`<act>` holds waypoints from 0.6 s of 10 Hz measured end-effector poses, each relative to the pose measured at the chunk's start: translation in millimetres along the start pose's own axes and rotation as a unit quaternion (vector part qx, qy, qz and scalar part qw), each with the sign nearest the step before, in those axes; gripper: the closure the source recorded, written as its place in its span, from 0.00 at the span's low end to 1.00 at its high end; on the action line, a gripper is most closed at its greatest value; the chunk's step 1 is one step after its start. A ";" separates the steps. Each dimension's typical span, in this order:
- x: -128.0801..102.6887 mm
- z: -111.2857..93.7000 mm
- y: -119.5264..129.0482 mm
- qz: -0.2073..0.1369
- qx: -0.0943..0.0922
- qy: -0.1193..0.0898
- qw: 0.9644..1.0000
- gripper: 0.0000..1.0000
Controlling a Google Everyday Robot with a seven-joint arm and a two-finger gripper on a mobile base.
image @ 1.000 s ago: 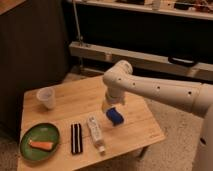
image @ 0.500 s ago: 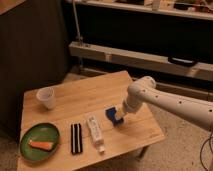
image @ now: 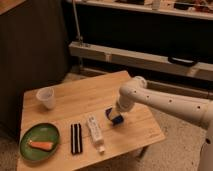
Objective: Wipe the white sponge on the table
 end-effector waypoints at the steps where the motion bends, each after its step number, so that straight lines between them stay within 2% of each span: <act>1: 0.1 5.1 -2.9 -0.003 -0.005 -0.002 1.000 0.30; 3: 5.9 15.3 -10.2 -0.013 -0.012 -0.006 1.000 0.30; 6: 10.3 25.1 3.4 -0.006 -0.012 -0.027 1.000 0.30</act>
